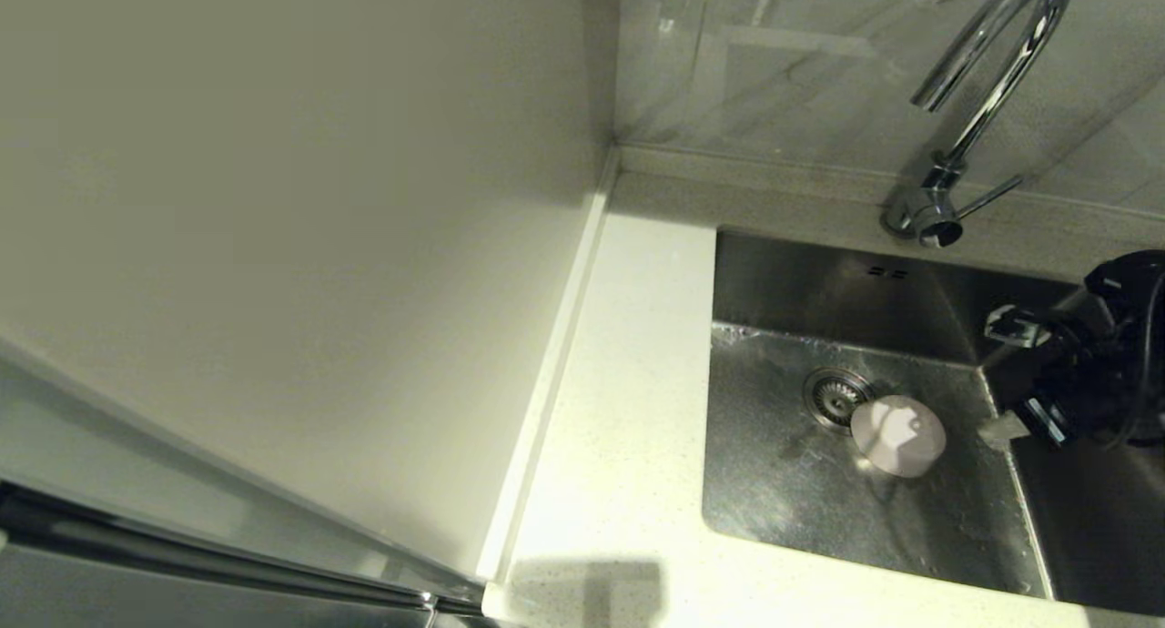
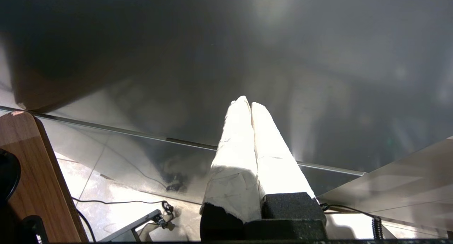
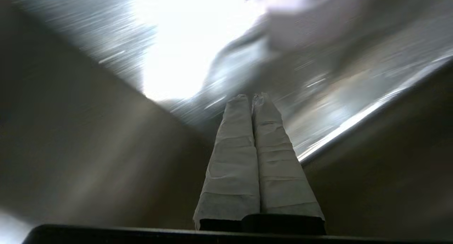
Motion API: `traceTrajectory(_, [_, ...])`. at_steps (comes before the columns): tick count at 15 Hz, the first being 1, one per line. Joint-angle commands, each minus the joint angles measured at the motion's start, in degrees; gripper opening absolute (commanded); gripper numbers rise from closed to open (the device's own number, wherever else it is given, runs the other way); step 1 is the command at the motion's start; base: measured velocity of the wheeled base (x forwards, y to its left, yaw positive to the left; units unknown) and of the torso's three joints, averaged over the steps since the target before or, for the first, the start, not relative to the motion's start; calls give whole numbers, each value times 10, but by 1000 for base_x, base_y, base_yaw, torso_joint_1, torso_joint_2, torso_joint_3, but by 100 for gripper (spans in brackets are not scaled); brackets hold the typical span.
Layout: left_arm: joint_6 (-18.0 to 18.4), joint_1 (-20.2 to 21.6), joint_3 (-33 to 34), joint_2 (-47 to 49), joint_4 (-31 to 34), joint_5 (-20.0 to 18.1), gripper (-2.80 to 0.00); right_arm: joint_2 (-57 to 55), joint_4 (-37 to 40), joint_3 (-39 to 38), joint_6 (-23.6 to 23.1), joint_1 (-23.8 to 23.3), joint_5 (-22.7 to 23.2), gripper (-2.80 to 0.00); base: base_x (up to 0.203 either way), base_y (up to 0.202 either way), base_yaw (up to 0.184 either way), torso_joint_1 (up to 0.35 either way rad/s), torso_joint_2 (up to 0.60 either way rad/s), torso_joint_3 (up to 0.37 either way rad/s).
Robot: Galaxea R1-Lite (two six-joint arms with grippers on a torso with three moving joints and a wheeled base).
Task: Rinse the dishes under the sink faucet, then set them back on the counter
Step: Put a bowl back to the table from the sink
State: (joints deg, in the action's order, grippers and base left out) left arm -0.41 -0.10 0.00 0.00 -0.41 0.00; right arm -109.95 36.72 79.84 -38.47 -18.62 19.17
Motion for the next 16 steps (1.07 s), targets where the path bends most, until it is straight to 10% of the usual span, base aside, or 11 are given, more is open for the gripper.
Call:
traceTrajectory(1, [0,0,2,0,0,0,-280,27,207,58,-2,15,16,-280,0,0,0,0,0,0])
traceTrajectory(16, [0,0,2,0,0,0,-280,-135,226,174,-108,137,70,-280,0,0,0,0,0,0])
